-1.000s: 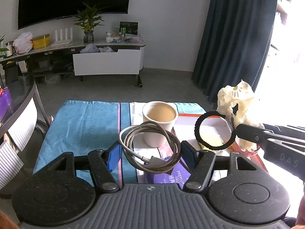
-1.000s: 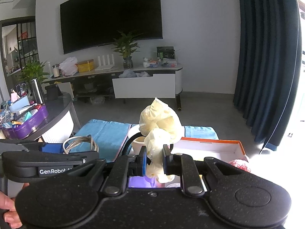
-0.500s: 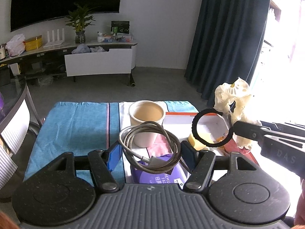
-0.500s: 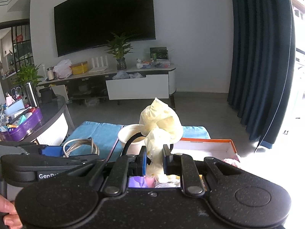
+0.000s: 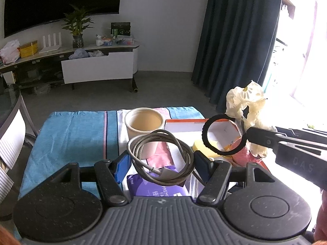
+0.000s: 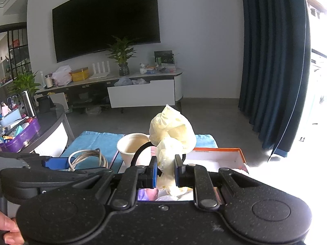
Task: Organize soft objects
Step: 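Carry the white cable and cream glove in both tools over the white box, then open both tools to drop the cable and glove into the box, then withdraw the right tool from the filled box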
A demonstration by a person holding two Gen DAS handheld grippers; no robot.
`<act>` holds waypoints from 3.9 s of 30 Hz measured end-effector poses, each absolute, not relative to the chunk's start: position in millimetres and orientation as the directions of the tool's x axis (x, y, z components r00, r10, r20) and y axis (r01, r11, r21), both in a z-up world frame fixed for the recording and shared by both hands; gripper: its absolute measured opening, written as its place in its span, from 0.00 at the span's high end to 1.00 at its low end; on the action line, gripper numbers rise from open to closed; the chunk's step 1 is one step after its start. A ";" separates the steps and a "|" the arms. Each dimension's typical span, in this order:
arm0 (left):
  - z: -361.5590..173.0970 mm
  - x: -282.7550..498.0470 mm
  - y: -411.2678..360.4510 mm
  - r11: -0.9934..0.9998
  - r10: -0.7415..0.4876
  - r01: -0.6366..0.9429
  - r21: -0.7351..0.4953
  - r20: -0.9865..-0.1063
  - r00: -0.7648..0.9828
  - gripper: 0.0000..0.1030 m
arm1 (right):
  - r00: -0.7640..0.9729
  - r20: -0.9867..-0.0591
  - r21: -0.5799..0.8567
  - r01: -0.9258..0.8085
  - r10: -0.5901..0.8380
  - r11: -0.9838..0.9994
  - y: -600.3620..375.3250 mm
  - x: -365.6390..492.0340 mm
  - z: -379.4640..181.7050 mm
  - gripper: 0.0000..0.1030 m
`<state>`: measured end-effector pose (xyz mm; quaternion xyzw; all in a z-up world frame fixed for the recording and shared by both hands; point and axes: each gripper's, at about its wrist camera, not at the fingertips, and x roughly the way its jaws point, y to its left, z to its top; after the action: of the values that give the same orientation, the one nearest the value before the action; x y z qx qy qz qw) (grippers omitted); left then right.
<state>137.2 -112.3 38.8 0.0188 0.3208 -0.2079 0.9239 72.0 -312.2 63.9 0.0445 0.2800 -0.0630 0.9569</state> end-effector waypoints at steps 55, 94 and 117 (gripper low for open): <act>10.7 150.0 -206.1 0.838 -0.456 0.537 -0.101 -0.670 0.586 0.35 | 0.766 -0.611 0.066 0.302 -0.201 0.951 -417.1 83.7 30.3 0.81; 0.2 161.9 -235.2 0.815 -0.523 0.533 -0.225 -0.681 0.512 0.19 | 0.817 -0.526 0.109 0.341 -0.236 0.934 -446.7 54.9 41.1 0.45; 31.1 79.2 -187.0 0.922 -0.333 0.375 -0.099 -0.698 0.634 0.00 | 0.785 -0.563 0.047 0.343 -0.259 0.938 -406.2 -26.9 48.9 0.30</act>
<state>79.2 -187.0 31.1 0.0278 0.3805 -0.1960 0.9033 -26.9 -406.2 48.9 0.0737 0.2865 -0.1597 0.9418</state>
